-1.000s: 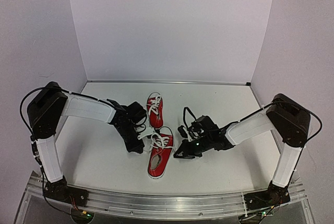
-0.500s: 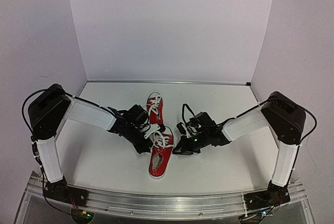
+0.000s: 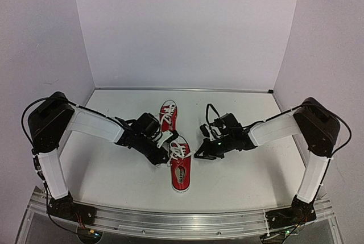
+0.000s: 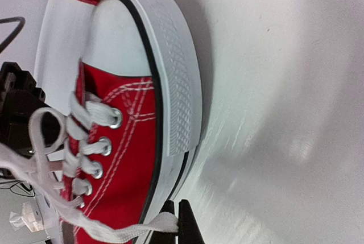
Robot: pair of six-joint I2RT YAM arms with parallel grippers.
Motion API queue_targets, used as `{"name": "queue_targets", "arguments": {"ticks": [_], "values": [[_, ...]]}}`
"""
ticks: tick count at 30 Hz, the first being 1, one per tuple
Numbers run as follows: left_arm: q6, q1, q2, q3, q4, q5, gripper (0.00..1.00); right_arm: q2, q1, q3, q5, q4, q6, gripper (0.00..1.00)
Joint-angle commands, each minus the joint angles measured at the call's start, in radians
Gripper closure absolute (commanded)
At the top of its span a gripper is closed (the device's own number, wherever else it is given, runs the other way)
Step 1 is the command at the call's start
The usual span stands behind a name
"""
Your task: Tie the shoes
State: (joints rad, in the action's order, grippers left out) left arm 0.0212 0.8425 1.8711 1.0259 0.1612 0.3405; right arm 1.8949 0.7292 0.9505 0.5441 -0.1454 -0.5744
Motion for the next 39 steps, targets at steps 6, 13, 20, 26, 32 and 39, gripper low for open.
{"name": "queue_targets", "arguments": {"ticks": [6, 13, 20, 26, 32, 39], "values": [[0.133, -0.014, -0.281, -0.098, 0.038, -0.137, 1.00, -0.352, -0.068, -0.143, -0.101, 0.066, -0.004, 1.00], [0.327, -0.015, -0.450, -0.202, 0.027, -0.297, 1.00, -0.444, -0.087, -0.239, -0.142, 0.084, -0.062, 1.00], [0.515, -0.022, -0.633, -0.296, 0.070, -0.443, 1.00, -0.632, -0.087, -0.329, -0.251, 0.143, -0.142, 1.00], [0.640, -0.046, -0.789, -0.367, 0.121, -0.529, 1.00, -0.709, -0.090, -0.376, -0.362, 0.241, -0.198, 1.00], [0.782, -0.059, -0.862, -0.435, 0.176, -0.599, 1.00, -0.700, -0.089, -0.407, -0.442, 0.291, -0.273, 1.00], [0.881, -0.074, -0.875, -0.452, 0.283, -0.670, 1.00, -0.741, -0.090, -0.469, -0.543, 0.324, -0.386, 1.00]]}}
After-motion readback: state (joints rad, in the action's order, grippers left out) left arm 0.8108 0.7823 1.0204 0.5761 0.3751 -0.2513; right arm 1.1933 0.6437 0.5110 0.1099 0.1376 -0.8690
